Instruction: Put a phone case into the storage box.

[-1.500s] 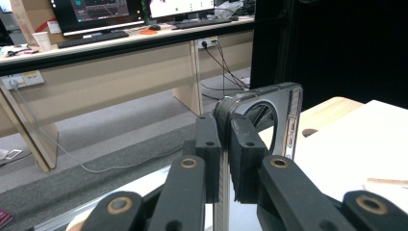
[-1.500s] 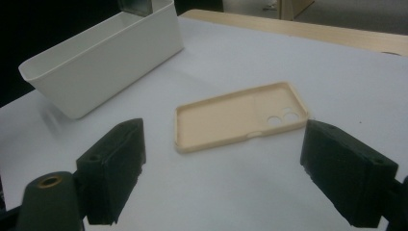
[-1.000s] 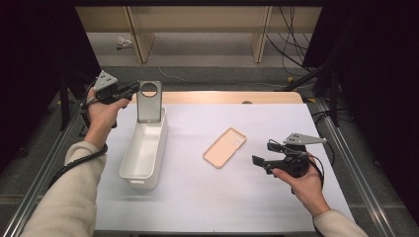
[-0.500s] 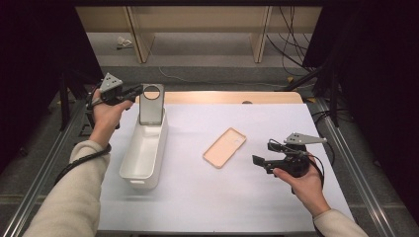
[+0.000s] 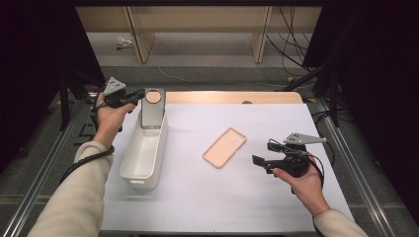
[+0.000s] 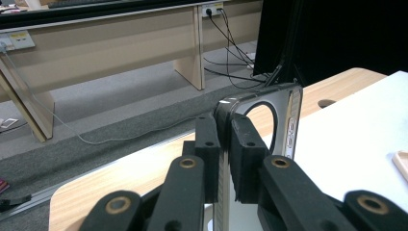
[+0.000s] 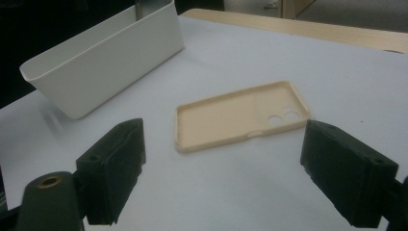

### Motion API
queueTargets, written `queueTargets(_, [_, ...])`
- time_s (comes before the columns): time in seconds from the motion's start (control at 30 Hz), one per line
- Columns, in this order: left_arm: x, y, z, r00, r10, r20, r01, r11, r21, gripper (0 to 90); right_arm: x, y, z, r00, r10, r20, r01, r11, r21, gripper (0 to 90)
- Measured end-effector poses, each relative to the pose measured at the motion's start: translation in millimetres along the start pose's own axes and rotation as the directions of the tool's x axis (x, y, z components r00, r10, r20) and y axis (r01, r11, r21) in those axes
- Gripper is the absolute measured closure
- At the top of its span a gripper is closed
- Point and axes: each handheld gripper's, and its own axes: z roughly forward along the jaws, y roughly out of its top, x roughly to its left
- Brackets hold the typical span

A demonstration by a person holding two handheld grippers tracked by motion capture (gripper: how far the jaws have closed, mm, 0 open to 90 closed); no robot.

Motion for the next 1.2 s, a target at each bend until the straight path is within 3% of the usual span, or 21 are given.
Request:
queueTargets(0.57, [3.6, -9.2, 5.7, 0.9999, -0.017, -0.002, 0.017, 0.9996, 0.022, 82.6, -0.6, -0.4, 1.3, 1.0000, 0.003, -0.002, -0.003, 1.000, 0.003, 16.7])
queueTargets(0.93, [8.8, -16.0, 7.8, 0.9996, -0.009, -0.028, 0.011, 0.9981, 0.061, 81.5, -0.9, -0.3, 1.2, 1.0000, 0.005, -0.003, -0.005, 1.000, 0.002, 16.7])
queueTargets(1.2, [12.3, -19.0, 9.3, 0.9985, -0.027, -0.048, 0.030, 0.9974, 0.065, 80.7, -0.9, -0.4, 1.2, 1.0000, 0.006, -0.002, -0.006, 1.000, 0.004, 16.7])
